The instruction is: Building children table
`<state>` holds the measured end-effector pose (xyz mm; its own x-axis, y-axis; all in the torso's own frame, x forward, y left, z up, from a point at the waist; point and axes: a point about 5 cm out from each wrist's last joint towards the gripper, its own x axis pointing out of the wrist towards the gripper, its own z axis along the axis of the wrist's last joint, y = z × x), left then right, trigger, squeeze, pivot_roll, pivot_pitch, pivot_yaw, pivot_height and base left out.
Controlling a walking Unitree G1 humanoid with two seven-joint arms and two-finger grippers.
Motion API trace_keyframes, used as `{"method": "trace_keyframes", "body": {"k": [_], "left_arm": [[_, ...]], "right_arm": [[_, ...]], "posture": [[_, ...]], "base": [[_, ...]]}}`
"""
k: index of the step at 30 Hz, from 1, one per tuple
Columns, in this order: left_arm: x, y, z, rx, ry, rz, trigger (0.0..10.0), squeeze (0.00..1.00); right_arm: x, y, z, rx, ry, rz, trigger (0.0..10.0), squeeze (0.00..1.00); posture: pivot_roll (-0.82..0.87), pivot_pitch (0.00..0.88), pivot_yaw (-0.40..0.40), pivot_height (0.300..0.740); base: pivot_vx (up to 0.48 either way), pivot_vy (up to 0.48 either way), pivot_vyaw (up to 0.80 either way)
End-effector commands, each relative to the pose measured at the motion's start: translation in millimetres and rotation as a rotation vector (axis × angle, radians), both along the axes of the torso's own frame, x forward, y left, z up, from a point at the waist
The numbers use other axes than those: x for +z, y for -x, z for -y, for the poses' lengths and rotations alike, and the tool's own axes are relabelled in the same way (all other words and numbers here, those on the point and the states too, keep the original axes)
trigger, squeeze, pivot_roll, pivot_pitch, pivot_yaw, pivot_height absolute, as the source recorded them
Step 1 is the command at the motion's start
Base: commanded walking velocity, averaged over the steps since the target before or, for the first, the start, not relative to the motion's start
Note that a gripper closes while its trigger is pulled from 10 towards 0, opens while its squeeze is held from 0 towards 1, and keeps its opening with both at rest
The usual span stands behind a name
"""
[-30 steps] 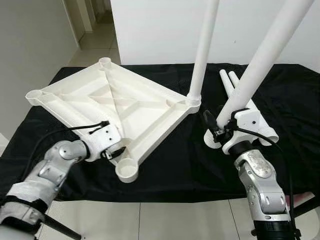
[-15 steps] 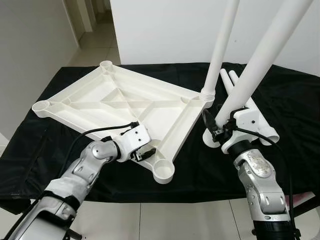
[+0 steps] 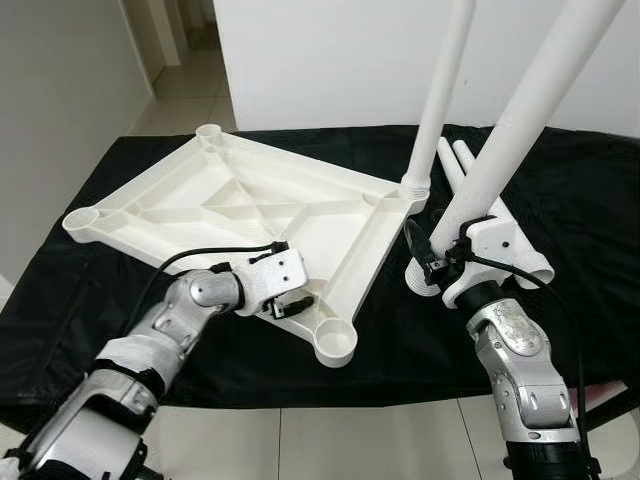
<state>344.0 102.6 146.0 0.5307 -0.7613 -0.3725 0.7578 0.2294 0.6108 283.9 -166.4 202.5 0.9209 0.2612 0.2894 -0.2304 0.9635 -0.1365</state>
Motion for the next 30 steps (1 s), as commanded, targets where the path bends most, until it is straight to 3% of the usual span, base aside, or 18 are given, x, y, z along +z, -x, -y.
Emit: {"method": "trace_keyframes", "body": {"k": [1, 11, 17, 23, 30], "left_arm": [[-11.9, 6.0, -7.6, -0.067, -0.076, -0.085, 10.0, 0.00], [-13.0, 5.3, -17.1, -0.121, -0.071, -0.201, 10.0, 0.00], [-11.7, 2.5, -13.4, -0.194, -0.025, -0.362, 10.0, 0.00], [-19.3, 4.4, -3.0, -0.245, -0.052, -0.423, 10.0, 0.00], [-21.9, 0.6, 2.4, -0.221, -0.056, -0.424, 10.0, 0.00]], "right_arm": [[-4.0, 2.5, -1.1, -0.002, -0.019, -0.002, 10.0, 0.00], [-11.3, 9.1, -3.0, 0.005, -0.031, -0.023, 10.0, 0.00], [-9.5, 8.2, -1.0, 0.009, -0.017, -0.018, 10.0, 0.00], [-9.5, 9.5, -2.0, 0.016, -0.008, -0.018, 10.0, 0.00], [-11.5, 13.6, -2.7, 0.012, -0.008, -0.025, 10.0, 0.00]], "posture": [[-0.05, 0.034, 0.096, 0.740], [-0.05, 0.017, 0.100, 0.740], [-0.06, 0.010, 0.099, 0.740], [-0.08, 0.019, 0.107, 0.740], [-0.10, 0.027, 0.115, 0.740]], "base": [[0.000, 0.000, 0.00], [0.000, 0.000, 0.00], [0.000, 0.000, 0.00], [0.000, 0.000, 0.00], [0.000, 0.000, 0.00]]}}
